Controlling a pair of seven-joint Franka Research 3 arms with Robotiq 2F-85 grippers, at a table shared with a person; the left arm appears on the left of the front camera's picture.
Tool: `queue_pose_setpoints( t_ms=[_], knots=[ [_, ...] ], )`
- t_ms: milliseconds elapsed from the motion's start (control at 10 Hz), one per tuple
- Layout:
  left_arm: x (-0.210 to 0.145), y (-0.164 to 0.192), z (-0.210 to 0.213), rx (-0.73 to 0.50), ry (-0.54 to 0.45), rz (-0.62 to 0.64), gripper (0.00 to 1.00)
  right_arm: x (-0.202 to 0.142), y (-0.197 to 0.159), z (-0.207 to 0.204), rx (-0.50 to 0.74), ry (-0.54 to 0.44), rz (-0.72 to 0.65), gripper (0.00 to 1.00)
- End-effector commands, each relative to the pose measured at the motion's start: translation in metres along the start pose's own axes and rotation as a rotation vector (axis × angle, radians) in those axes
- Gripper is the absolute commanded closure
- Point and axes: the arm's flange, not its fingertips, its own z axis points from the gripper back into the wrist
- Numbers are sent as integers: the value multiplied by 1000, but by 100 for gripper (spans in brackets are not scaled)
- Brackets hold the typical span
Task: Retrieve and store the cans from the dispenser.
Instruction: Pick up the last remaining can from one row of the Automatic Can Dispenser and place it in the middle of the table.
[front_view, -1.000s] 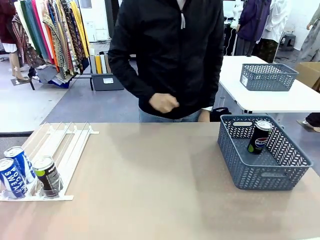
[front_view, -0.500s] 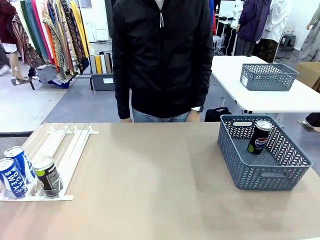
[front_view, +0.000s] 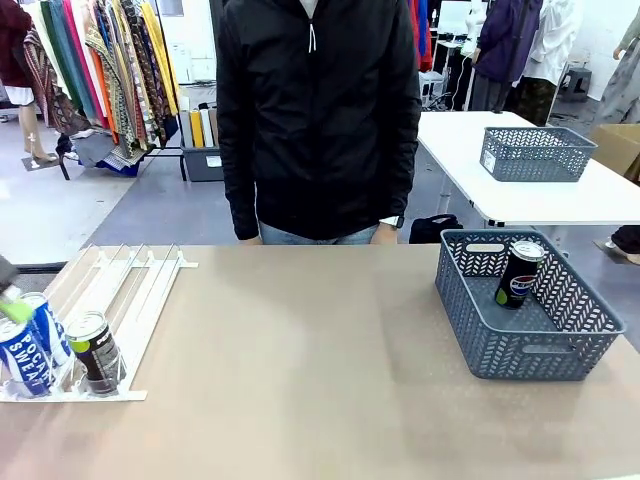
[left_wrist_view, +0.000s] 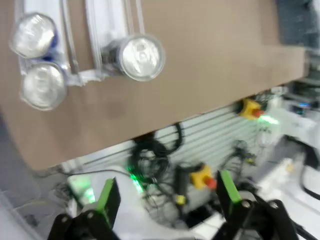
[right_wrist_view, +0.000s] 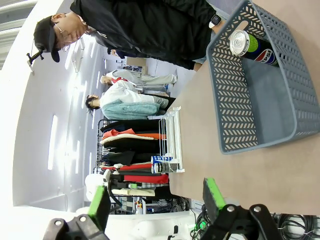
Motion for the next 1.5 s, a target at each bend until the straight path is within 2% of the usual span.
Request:
queue_pose_setpoints(
  t_ms=[0,100,200,500,800,900,1200,1400],
  knots=[
    [10,-24,-41,164,-31,1,0,1,2,0,23,-9,23,0],
    [19,-36,-52,204,-97,27,0,1,2,0,23,-9,23,0],
    [6,-22,-23,101,-4,-22,0,1,2,0,23,-9,23,0],
    [6,-22,-23,101,-4,-22,0,1,2,0,23,-9,23,0],
    [48,-34,-55,200,-19,-78,0,1,2,0,23,-9,23,0],
    [60,-38,-71,208,21,-109,0,1,2,0,23,-9,23,0],
    [85,-43,-106,302,14,-42,0,1,2,0,23,-9,23,0],
    [87,-38,-104,329,12,-4,0,1,2,0,23,-9,23,0]
  ],
)
